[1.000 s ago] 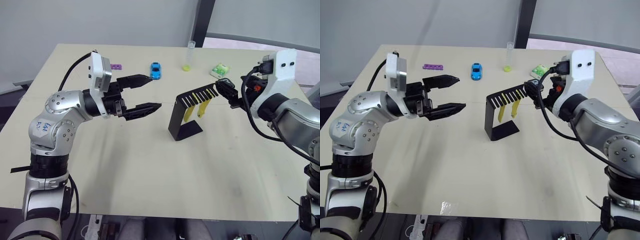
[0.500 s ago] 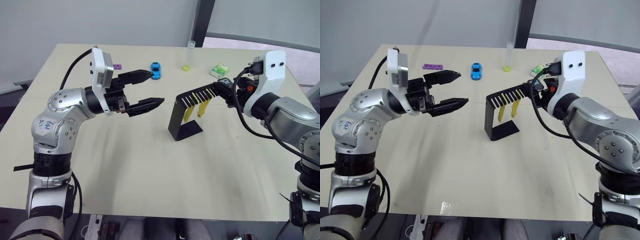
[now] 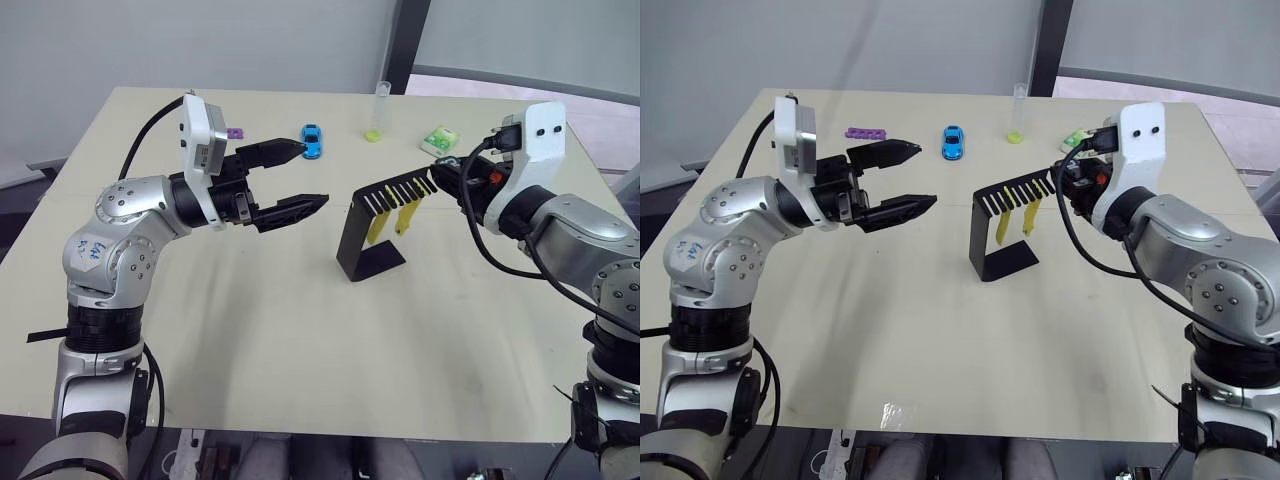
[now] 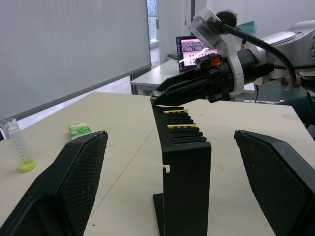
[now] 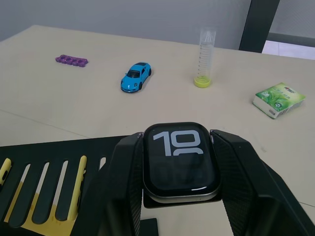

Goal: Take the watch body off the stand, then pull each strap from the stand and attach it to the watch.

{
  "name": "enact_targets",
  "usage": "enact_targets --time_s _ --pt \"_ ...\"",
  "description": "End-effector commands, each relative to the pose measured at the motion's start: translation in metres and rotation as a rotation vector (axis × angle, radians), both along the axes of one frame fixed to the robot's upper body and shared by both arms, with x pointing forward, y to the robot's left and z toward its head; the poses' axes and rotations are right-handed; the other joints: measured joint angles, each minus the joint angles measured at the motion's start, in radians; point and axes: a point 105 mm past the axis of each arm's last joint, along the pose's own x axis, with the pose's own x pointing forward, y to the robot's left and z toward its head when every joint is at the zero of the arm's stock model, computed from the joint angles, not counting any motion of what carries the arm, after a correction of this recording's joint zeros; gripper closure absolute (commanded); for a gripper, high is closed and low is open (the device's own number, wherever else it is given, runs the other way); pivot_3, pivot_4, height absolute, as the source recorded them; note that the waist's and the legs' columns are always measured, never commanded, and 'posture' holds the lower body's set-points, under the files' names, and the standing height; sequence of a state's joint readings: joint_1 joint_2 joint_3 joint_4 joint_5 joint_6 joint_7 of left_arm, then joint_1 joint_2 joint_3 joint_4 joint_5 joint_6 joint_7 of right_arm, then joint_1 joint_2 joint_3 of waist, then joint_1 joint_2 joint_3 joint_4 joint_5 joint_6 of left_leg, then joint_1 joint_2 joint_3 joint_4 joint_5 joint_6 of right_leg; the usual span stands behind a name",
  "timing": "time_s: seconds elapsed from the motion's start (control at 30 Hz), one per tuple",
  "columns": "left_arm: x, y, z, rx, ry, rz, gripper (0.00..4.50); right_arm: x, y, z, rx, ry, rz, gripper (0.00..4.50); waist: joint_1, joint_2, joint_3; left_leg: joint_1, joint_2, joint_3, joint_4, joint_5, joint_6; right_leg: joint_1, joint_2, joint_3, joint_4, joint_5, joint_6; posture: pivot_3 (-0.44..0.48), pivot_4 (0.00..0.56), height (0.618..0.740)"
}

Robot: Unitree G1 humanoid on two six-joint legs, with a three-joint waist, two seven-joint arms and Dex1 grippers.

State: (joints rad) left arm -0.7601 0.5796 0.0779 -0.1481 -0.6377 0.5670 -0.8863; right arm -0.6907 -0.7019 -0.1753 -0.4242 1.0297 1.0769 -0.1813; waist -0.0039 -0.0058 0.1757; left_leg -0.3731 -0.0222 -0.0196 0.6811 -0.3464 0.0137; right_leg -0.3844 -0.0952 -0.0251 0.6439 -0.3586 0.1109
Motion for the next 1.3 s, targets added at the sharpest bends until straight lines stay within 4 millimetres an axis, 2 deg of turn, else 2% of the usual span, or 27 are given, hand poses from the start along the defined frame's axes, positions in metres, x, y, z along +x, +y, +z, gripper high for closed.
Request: enact_targets --time_s 0.03,0.23,0.33,0.43,0.6,0.8,0.93,1.07,1.17,1.3 --pt "-0.008 -0.004 0.012 -0.001 -0.059 -0.018 0.00 -0.007 -0.002 0.021 0.007 -0.083 0.001 2.91 0.000 0.000 0.000 0.000 0.000 0.000 0.000 0.000 0.000 0.000 0.000 0.000 0.000 0.000 0.000 0.000 0.150 0.740" --pt "-0.010 -0.006 0.013 -0.003 -0.059 -0.032 0.00 -0.018 -0.005 0.038 0.004 -0.135 0.018 2.91 0.000 0.000 0.000 -0.002 0.000 0.000 0.000 0.000 0.000 -0.002 0.000 0.000 0.001 0.000 0.000 0.000 0.150 0.740" --pt "-0.018 -0.009 0.011 0.010 -0.063 -0.072 0.00 -0.031 -0.014 0.050 0.020 -0.175 0.031 2.91 0.001 0.000 0.000 -0.004 0.000 0.001 0.000 0.000 0.000 -0.006 0.000 0.001 0.002 0.000 0.000 0.000 0.150 0.740" --pt "-0.032 -0.010 0.009 0.021 -0.032 -0.157 0.00 -0.051 -0.030 0.050 0.039 -0.184 0.048 2.91 0.005 0.000 0.000 -0.006 0.000 0.000 0.000 0.000 0.000 -0.007 0.000 0.000 0.002 0.000 0.000 0.000 0.150 0.740" --pt "-0.049 -0.004 -0.014 0.119 0.044 -0.264 0.00 -0.077 -0.064 0.010 -0.023 -0.105 -0.059 2.91 0.004 0.000 0.000 -0.008 0.000 0.000 -0.001 -0.001 0.001 -0.006 0.000 0.000 0.001 0.000 0.000 0.000 0.150 0.740" --pt "-0.054 -0.009 -0.044 0.210 0.054 -0.306 0.00 -0.090 -0.084 -0.052 -0.026 -0.021 -0.220 2.91 0.002 0.000 0.000 -0.004 -0.001 0.003 0.000 0.002 0.001 -0.004 0.000 0.004 0.001 0.000 0.000 0.000 0.150 0.740" --pt "-0.058 -0.014 -0.058 0.246 0.050 -0.337 0.00 -0.088 -0.094 -0.094 -0.020 0.021 -0.286 2.91 0.000 0.000 0.000 0.001 -0.001 0.004 -0.002 0.002 0.001 -0.001 0.001 0.007 0.001 0.000 0.000 0.000 0.150 0.740" --pt "-0.061 -0.016 -0.066 0.260 0.061 -0.358 0.00 -0.079 -0.101 -0.127 -0.001 0.053 -0.305 2.91 0.000 0.000 0.000 0.001 -0.001 0.004 -0.003 0.002 0.001 -0.002 0.001 0.007 0.001 0.000 0.000 0.000 0.150 0.740" --pt "-0.060 -0.016 -0.068 0.256 0.064 -0.360 0.00 -0.071 -0.100 -0.145 -0.009 0.071 -0.281 2.91 0.000 0.000 0.000 0.001 -0.001 0.004 -0.003 0.002 0.001 -0.002 0.001 0.007 0.001 0.000 0.000 0.000 0.150 0.740" --pt "-0.058 -0.016 -0.071 0.269 0.056 -0.351 0.00 -0.061 -0.111 -0.165 0.008 0.094 -0.326 2.91 0.001 0.001 0.000 0.001 -0.001 0.003 -0.003 0.002 0.001 -0.002 0.001 0.006 0.001 0.000 0.000 0.000 0.150 0.740"
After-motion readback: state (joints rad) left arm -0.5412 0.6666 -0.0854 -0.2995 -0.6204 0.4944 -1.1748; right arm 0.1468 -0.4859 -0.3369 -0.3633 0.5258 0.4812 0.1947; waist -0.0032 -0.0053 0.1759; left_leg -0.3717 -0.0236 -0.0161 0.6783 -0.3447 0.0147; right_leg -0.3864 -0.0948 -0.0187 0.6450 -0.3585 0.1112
